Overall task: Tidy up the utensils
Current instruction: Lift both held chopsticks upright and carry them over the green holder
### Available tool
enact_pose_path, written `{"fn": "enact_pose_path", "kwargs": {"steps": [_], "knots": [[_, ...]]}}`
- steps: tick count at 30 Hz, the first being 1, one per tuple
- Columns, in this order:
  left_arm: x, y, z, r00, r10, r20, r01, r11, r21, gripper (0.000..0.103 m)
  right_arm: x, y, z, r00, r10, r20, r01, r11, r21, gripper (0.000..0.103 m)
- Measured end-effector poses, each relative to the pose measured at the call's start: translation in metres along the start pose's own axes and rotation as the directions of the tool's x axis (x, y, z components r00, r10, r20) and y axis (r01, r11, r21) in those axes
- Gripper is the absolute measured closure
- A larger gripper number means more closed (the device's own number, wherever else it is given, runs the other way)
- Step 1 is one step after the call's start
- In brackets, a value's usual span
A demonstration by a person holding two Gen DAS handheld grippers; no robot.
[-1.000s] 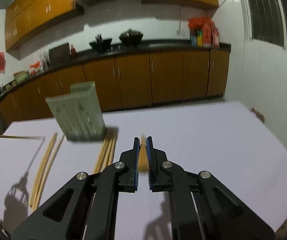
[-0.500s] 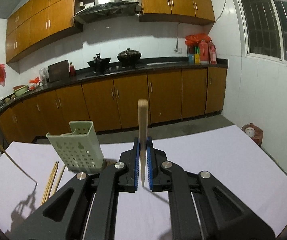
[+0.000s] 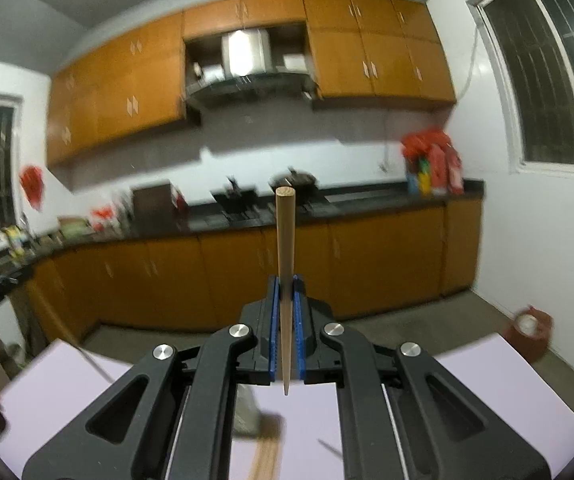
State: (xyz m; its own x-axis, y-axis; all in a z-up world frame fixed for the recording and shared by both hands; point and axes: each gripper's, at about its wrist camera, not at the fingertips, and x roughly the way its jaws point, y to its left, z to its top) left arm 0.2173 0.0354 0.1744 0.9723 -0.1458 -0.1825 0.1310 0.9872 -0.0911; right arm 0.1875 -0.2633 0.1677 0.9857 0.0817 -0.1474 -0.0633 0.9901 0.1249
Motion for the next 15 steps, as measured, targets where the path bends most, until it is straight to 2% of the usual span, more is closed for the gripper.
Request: {"fn": "enact_pose_path", "kwargs": {"steps": [2,6,11,15], "knots": [[0.004,-0.013,0.014,0.998,-0.025,0.049,0.026,1.0,-0.014,0.095,0.003,0.012,0.01,0.998,0.053,0.018,-0.053,0.999,0.002,0.095],[0.022,-0.034,0.021,0.992,-0.077,0.1,0.081,0.996,-0.032,0.095,0.023,0.031,0.004,0.995,0.1,-0.01,-0.1,0.994,-0.034,0.095],[0.066,-0.055,-0.005,0.996,-0.082,0.031,0.083,0.996,-0.018,0.095,0.061,0.033,-0.019,0.986,0.122,-0.113,-0.122,0.992,0.002,0.095],[0.096,-0.056,-0.035,0.996,-0.078,-0.04,0.077,0.997,-0.023,0.095,0.073,0.036,-0.036,0.979,0.124,-0.163,-0.122,0.992,0.023,0.095]]}}
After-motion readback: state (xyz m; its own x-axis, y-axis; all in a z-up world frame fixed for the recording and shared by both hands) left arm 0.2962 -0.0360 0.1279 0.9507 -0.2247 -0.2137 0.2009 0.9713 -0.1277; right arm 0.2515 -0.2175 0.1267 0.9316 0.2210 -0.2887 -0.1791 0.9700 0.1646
